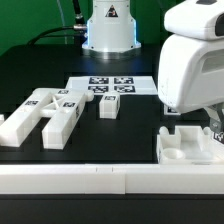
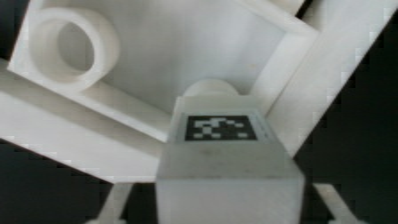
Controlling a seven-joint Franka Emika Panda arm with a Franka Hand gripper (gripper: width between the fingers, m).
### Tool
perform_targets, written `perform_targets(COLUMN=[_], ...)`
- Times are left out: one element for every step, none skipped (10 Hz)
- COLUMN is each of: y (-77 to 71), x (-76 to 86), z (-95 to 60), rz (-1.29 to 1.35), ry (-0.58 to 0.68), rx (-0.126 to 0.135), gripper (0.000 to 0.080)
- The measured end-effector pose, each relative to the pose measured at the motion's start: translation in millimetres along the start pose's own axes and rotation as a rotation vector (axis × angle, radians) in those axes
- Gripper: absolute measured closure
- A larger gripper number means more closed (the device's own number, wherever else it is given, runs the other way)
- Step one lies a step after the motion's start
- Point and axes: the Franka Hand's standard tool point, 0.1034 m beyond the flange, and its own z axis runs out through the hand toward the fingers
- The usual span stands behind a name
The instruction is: Assemble chair
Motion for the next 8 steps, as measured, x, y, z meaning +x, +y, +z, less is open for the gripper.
perform_targets(y=[-0.4,0.0,1.5,2.3,2.7,3.0,3.5,4.4], x=[0.1,0.0,0.3,0.8,1.0,0.7,0.8,0.8], z=[0.1,0.6,0.6,0.7,1.1,1.3,1.5,1.8], rz=[0.067,0.175,0.274,0.362,0.506,0.616,0.698,0.827], ry=[0.000,0.002,0.007,0.012,0.014,0.012,0.011,0.011], rx=[0.001,0.006,0.017,0.023,0.020,0.018,0.019,0.023], gripper=[0.0511,0.0511,0.0511,0.0511,0.0511,0.0511,0.0511,0.0511])
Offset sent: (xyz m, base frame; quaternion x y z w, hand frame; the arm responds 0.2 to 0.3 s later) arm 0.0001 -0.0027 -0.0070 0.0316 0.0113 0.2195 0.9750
